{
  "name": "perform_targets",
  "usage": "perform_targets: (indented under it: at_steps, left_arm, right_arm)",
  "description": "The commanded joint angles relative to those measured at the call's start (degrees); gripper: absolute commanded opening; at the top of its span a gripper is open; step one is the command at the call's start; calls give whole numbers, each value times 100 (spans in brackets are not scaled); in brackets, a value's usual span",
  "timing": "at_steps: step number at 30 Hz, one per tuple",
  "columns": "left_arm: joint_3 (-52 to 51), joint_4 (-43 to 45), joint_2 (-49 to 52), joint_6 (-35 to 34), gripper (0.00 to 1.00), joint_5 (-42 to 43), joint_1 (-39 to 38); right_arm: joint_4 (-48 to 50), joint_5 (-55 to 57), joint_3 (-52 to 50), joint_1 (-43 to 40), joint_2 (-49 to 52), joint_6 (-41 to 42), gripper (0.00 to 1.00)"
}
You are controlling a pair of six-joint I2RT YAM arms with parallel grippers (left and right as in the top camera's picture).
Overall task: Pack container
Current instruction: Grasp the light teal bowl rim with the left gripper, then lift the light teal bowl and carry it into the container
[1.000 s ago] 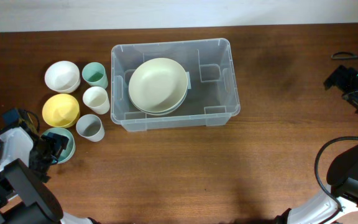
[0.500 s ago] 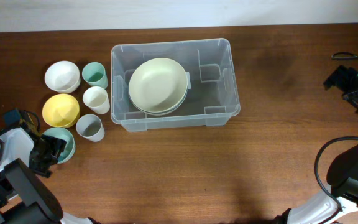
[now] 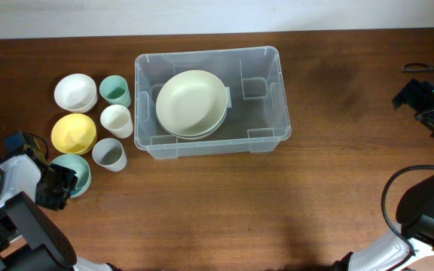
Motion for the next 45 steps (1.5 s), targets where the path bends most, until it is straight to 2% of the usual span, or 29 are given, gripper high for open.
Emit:
perform_targets:
  at_steps: [1, 3, 13, 22, 28, 40, 45]
  left_arm:
    - [-48, -26, 52, 4, 35, -66, 26]
    - [-48, -37, 52, 4, 26, -66, 26]
    - [-48, -131, 52, 4, 2, -66, 26]
    - [-46, -310, 20, 2, 2, -66, 28]
    - [7, -396, -391, 4, 1, -87, 127]
    - [181, -804, -2564, 7, 1, -101, 459]
    - [407, -796, -3359, 7, 1, 382, 431]
  right_arm:
    - [0, 9, -22, -15, -74, -37, 99]
    - [0, 11, -22, -15, -74, -37, 99]
    - [0, 9, -22, -15, -74, -37, 99]
    - [0, 9, -22, -15, -74, -37, 99]
    - [0, 9, -22, -15, -74, -37, 99]
    - [0, 9, -22, -15, -74, -37, 99]
    - [0, 11, -22, -15, -74, -37, 99]
